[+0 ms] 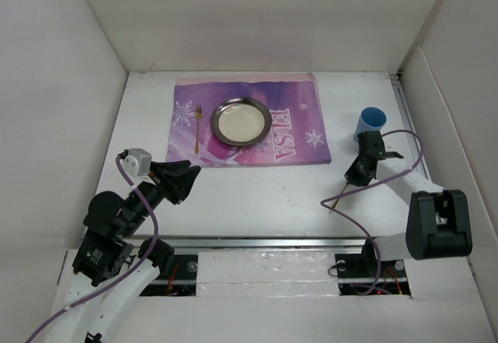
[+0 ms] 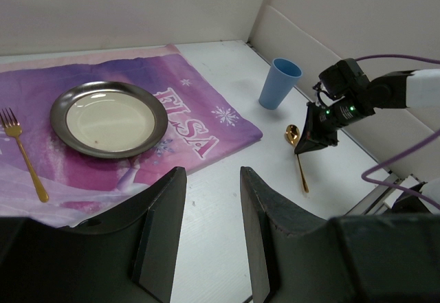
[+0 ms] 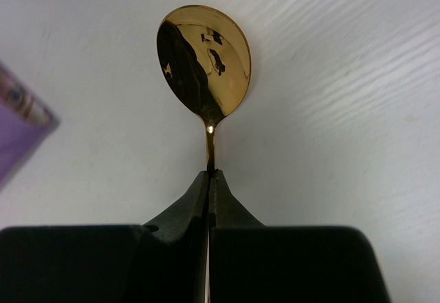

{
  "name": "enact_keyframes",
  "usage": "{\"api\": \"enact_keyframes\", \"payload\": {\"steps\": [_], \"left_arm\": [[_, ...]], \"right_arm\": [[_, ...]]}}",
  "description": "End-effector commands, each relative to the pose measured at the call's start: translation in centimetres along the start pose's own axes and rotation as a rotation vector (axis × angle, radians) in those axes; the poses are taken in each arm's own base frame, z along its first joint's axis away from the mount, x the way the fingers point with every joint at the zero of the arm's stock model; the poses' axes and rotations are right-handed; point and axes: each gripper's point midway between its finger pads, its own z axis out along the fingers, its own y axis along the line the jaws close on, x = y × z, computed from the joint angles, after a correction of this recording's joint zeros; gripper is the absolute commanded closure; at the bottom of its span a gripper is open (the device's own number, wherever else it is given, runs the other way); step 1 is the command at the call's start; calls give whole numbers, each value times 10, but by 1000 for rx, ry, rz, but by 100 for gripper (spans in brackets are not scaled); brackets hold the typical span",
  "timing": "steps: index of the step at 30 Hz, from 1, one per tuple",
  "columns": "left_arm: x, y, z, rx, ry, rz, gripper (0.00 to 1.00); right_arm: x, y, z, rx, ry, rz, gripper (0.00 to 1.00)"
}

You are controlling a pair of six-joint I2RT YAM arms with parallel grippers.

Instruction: Set the dinner table for one person

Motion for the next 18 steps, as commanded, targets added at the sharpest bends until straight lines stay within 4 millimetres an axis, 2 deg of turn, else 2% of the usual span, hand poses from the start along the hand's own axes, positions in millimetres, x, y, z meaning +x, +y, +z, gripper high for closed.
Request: {"api": "enact_keyframes", "payload": {"steps": [1,2,4,6,8,11,12,13,14,15,16,18], "left_arm": [[-9,0,0,-1,-38,16,66],[-8,0,1,-4,-34,14,66],[-5,3,4,-13,-20,11,66],[-5,3,5,-11,-21,11,66],[-3,6,7,-25,-13,8,66],[3,8,12,-31,14,5,66],[3,8,13,-31,14,5,66],[4,9,14,-38,20,4,66],[3,10,15,-45,18,4,66],[6,13,18,-58,32,0,66],[8,17,19,-78,38,-4,66],[16,22,22,-100,68,-10,66]], "right_arm": [[19,21,-33,-66,-18,-72,100],[15,28,-41,-77,-56,-90,100],[23,48,-60,-136,-87,-150,100],[17,61,-80,-175,-134,-169,100],[22,72,-93,-188,-158,-218,100],[24,110,-113,-290,-201,-305,100],[24,124,-108,-301,-195,-330,100],[15,148,-119,-352,-220,-365,100],[18,163,-120,-379,-205,-384,100],[20,179,-105,-377,-178,-409,100],[11,204,-113,-430,-194,-443,100],[12,239,-111,-515,-169,-495,100]]}}
